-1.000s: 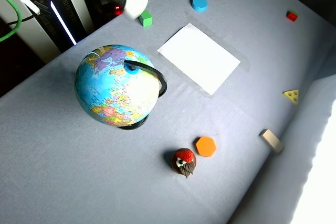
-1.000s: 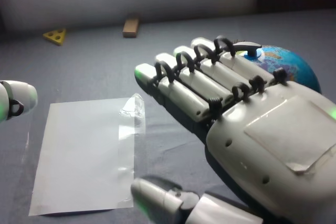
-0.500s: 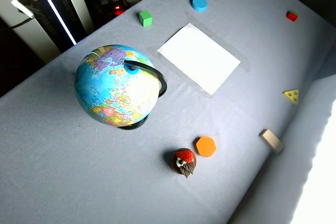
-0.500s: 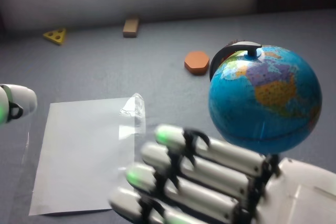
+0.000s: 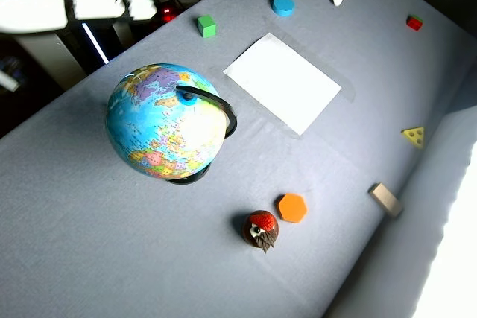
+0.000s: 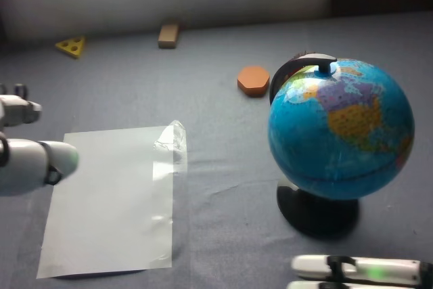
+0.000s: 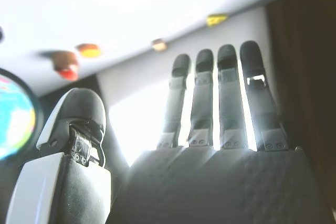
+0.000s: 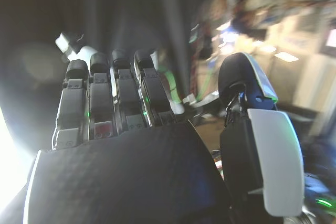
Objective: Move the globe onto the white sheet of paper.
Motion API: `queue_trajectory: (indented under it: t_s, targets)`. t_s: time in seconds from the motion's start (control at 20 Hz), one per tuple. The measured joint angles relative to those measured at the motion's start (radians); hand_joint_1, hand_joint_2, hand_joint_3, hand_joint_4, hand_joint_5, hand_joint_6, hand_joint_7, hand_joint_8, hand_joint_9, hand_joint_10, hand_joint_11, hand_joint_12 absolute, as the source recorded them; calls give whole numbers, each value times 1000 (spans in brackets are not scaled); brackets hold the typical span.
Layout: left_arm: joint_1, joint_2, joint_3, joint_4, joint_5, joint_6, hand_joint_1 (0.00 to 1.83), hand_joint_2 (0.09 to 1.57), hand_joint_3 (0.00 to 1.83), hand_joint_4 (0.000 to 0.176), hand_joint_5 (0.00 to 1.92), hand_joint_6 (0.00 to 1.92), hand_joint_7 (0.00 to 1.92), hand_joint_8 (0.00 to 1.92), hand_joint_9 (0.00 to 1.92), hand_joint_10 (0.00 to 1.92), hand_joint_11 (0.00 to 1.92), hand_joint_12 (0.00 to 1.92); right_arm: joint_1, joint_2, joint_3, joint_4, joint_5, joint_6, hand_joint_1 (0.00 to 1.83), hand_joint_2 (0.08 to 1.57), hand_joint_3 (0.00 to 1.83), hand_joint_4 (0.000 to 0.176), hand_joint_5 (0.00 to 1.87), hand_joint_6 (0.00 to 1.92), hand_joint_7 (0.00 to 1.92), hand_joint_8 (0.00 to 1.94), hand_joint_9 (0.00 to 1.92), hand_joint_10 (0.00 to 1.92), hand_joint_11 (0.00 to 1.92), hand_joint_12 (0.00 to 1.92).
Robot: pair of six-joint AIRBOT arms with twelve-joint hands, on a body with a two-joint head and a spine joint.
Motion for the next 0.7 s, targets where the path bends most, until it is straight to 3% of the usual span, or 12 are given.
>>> queue_trajectory:
  t_s: [0.25, 0.7]
  targets:
    - [45, -51, 9, 6, 14, -28, 0, 1242, 2, 0, 210, 5, 244, 1, 234, 0, 0, 795, -76, 0, 110, 2, 45, 23, 31, 1223, 27, 0, 87, 27, 93, 6, 56, 36, 0, 0]
    - [151, -109, 11, 131, 26, -251, 0, 1234, 0, 0, 227, 4, 261, 3, 242, 2, 0, 839, -189, -42, 292, -67, 97, 89, 31, 1226, 22, 0, 91, 24, 97, 5, 62, 33, 0, 0]
